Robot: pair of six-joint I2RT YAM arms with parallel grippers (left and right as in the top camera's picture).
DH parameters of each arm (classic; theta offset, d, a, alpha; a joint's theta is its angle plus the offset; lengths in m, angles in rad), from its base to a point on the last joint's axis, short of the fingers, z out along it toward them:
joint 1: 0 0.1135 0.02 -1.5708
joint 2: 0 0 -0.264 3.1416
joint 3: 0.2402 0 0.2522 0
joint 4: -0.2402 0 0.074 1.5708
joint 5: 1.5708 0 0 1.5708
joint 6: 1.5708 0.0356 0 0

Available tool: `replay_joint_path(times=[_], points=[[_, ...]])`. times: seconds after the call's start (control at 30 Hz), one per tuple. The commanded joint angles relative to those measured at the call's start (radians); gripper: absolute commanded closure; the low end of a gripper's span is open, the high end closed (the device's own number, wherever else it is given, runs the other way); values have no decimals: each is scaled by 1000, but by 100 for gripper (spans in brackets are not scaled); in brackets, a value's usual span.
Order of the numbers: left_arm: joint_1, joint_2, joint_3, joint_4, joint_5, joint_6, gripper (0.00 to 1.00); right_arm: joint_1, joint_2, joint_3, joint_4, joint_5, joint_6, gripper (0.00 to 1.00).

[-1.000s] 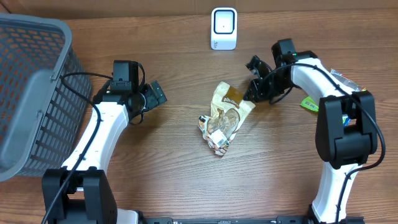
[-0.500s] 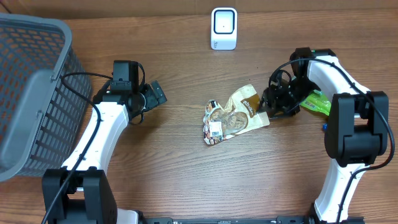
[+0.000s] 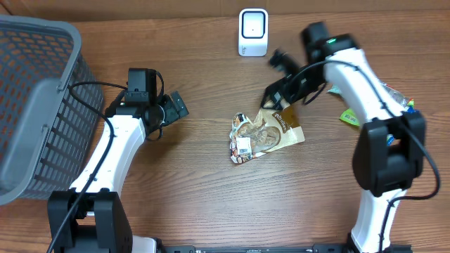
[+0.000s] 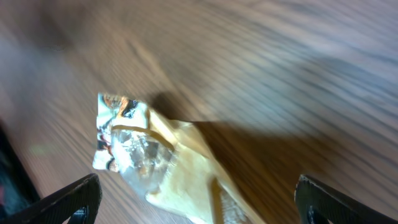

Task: Scan the item barcode
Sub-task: 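Grasp the bread bag with the right gripper, adjusting the grip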

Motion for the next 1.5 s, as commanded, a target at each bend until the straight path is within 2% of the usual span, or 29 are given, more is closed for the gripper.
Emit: replay_joint_path(times=[0.0, 0.13, 0.33, 0.4, 0.47, 0.53, 0.57, 0.7, 0.73, 0.93, 0.97, 1.0, 1.03, 1.07, 1.13, 1.2, 1.37, 1.47], points=[[-8, -5, 22, 1, -14, -6, 0, 93, -23, -98, 64, 132, -100, 0], [-8, -5, 22, 1, -14, -6, 0, 116, -23, -160, 94, 210, -100, 0], [-8, -5, 22, 1, -14, -6, 0, 96, -23, -203, 79, 222, -69, 1], [-8, -5, 22, 1, -14, -6, 0, 91, -23, -217, 77, 195, -66, 25], [-8, -5, 22, 1, -14, -6, 0, 87, -23, -231, 79, 175, -27, 62], [-8, -5, 22, 1, -14, -6, 0, 87, -23, -246, 84, 176, 17, 87], [-8, -5, 22, 1, -14, -6, 0, 87, -23, -252, 90, 179, 46, 96], [-8, -5, 22, 1, -14, -6, 0, 83, -23, -257, 129, 190, 229, 96], [-8, -5, 22, 1, -14, -6, 0, 73, -23, -257, 159, 190, 338, 96], [-8, -5, 22, 1, -14, -6, 0, -11, -23, -257, 228, 205, 779, 96], [-8, -5, 22, 1, -14, -6, 0, -23, -23, -257, 227, 200, 813, 96], [-8, -5, 22, 1, -14, -6, 0, -34, -23, -257, 225, 182, 820, 91], [-8, -5, 22, 1, -14, -6, 0, -44, -23, -254, 217, 154, 803, 73], [-8, -5, 22, 1, -14, -6, 0, -50, -23, -250, 207, 124, 764, 51], [-8, -5, 22, 1, -14, -6, 0, -61, -23, -235, 175, 63, 649, 18], [-8, -5, 22, 1, -14, -6, 0, -69, -25, -194, 114, 58, 547, 11], [-8, -5, 22, 1, -14, -6, 0, -70, -33, 4, -73, 59, 248, 17], [-8, -5, 22, 1, -14, -6, 0, -55, -33, 101, -115, 60, 116, 11]])
